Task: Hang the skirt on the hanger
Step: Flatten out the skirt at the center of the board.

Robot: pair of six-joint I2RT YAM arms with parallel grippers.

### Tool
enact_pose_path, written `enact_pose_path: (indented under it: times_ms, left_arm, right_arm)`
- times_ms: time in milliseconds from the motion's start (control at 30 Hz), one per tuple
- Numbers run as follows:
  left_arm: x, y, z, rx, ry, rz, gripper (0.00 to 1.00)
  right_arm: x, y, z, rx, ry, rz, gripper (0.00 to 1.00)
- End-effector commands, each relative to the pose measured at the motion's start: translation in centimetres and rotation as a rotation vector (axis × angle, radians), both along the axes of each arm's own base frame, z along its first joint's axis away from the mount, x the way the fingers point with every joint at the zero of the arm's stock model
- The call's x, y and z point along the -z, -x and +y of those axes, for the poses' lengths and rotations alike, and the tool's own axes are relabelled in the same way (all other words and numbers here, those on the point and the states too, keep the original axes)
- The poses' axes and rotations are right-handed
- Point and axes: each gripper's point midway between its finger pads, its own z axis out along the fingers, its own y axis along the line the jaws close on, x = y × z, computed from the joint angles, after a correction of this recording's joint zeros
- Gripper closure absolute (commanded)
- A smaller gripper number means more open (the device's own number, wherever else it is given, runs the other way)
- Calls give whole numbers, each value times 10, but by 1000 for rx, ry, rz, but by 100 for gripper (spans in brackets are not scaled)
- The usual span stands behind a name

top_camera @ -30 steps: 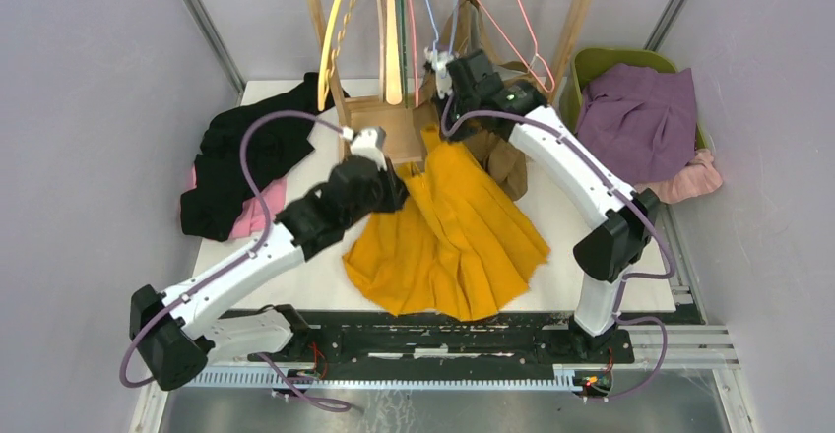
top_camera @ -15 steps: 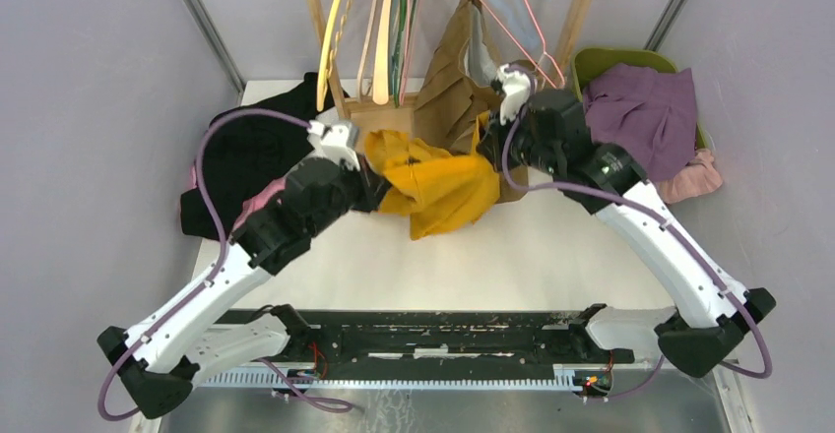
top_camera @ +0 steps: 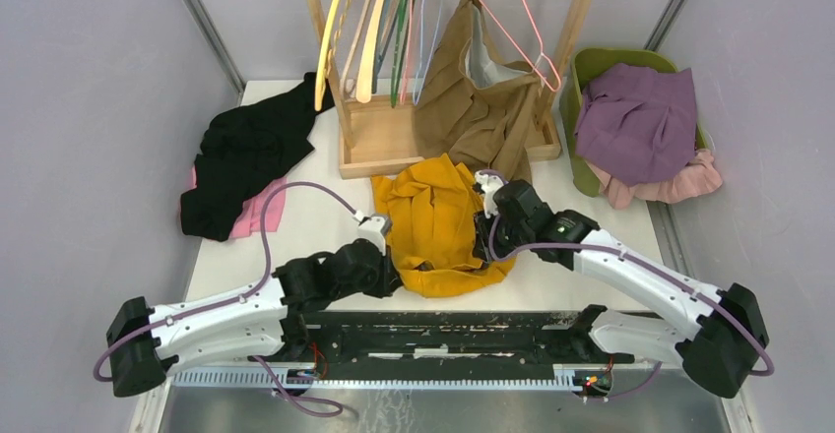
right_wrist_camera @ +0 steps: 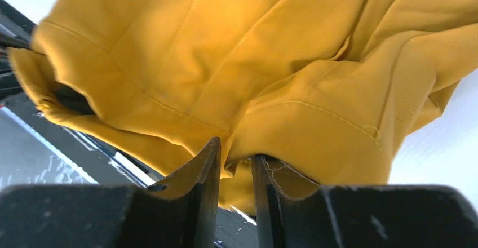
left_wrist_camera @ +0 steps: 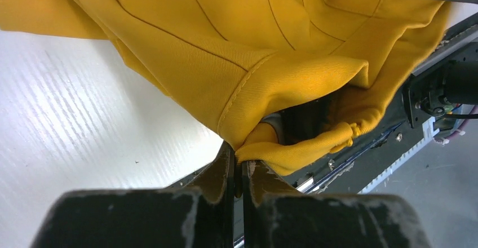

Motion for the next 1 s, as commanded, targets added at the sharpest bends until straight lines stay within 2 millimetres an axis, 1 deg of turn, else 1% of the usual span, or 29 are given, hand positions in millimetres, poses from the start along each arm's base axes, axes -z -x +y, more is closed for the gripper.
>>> enact_pose_path:
  times_ms: [0,67,133,233,300,333,367,433,467,533,600,667,733,867,933,967]
  left_arm:
    - [-17,-6,-18,-55,68,-20,92]
    - [-13,-3,-16,-54,54,-10,92]
    - [-9,2,-14,-49,55,4,91]
    - [-2,12,-13,-29,52,37,89]
    - [-1,22,-17,6,52,64,86]
    - [0,30,-21,39,53,84,84]
    - [1,36,-24,67,46,98,82]
    - [4,50,-33,128,38,131,76]
    - [9,59,-37,169,35,163,73]
    - [11,73,-45,235,45,206,69]
    - [9,84,-49,275,62,225,68]
    - [2,93,-54,311,99,240,64]
    - [-6,99,-54,329,120,241,58]
    - [-28,103,-53,336,190,234,54]
    - [-38,102,-48,325,198,223,50]
    - [-39,98,-43,304,182,211,50]
  right_arm:
    - [-39,-6,6,59,-101,-98,68]
    - [-46,-4,-7,91,-72,-112,70]
    - [-52,2,-19,115,-43,-112,76]
    - [-59,7,-37,153,0,-119,82]
    - [-63,9,-44,167,14,-128,85]
    - [-64,8,-48,177,29,-133,85]
    - [-65,7,-50,184,40,-139,84]
    - [-62,6,-51,180,53,-141,74]
    - [-61,6,-50,175,61,-138,70]
    - [-55,4,-49,171,76,-127,63]
    - [-48,3,-47,170,90,-113,60]
    - [-39,1,-43,163,93,-97,56]
    - [-30,0,-37,154,90,-76,54]
    - [-10,1,-31,146,96,-31,51]
    - [-1,2,-31,147,114,-11,51]
    - [3,2,-30,148,119,-5,51]
